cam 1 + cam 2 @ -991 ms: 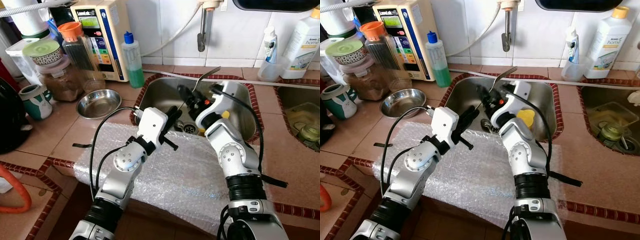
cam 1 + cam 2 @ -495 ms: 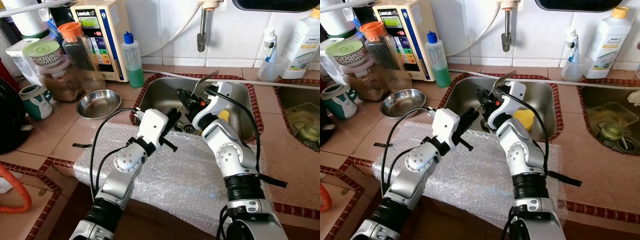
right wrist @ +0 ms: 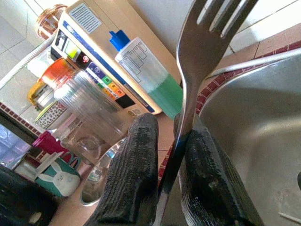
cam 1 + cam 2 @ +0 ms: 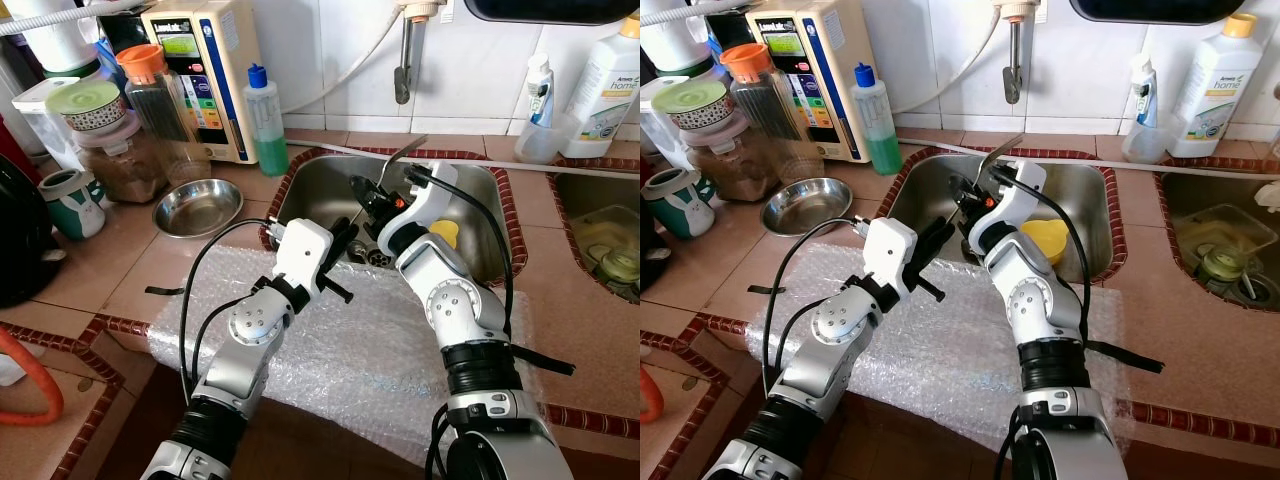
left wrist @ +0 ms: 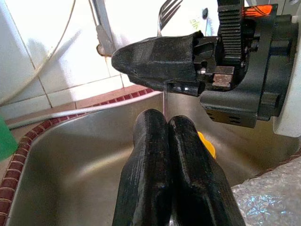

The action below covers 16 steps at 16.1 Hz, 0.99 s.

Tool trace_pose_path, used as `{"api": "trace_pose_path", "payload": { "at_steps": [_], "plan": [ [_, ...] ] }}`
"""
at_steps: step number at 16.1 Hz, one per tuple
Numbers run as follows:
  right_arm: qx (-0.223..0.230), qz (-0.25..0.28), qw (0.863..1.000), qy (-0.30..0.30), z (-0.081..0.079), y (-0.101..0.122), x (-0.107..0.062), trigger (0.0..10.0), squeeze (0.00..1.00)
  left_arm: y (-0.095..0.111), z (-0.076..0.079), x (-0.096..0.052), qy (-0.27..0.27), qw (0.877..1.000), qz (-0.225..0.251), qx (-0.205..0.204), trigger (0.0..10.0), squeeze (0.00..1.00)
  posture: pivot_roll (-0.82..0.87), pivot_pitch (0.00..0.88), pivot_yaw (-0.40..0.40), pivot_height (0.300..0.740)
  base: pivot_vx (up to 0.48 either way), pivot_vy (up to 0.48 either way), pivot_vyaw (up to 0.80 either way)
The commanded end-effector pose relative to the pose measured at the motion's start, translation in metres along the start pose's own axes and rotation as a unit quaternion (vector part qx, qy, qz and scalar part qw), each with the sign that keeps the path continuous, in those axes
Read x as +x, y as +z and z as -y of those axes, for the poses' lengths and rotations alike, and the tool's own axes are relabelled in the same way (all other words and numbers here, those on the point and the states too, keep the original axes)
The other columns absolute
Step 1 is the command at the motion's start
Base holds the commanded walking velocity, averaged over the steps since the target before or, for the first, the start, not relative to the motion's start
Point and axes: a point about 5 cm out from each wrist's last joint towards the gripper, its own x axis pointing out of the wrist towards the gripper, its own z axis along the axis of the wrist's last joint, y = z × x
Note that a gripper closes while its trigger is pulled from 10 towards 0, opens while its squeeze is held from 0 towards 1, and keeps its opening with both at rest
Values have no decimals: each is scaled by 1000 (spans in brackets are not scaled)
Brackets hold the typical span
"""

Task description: Kitchen organization

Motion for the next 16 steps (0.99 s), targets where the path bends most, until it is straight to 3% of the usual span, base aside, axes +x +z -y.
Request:
{"api": "trace_pose_path", "payload": {
  "at_steps": [1,2,3,10,14,16],
  "plan": [
    [-4,-8,997,-70,25,1,-6,0,0,14,-12,0,11,999,31,11,1294,1000,9,2,133,740,0,0,0],
    [0,-8,997,-77,27,1,-6,0,0,13,-12,0,9,999,30,13,1765,1000,9,2,133,740,0,0,0],
    [3,-6,997,-80,29,2,-5,0,0,14,-12,-1,9,999,31,8,10000,1000,11,1,134,740,0,0,0],
    [-6,19,993,-119,38,8,-3,0,0,12,-15,-6,5,1000,23,-11,10000,1000,22,0,131,740,0,0,0],
    [-92,18,987,-131,49,4,-1,0,0,5,-19,-18,20,1000,2,-23,10000,1000,56,0,132,740,0,0,0],
    [-204,4,973,-108,50,4,0,0,0,1,-17,-22,18,999,-10,-26,10000,1000,67,0,127,740,0,0,0]
  ]
}}
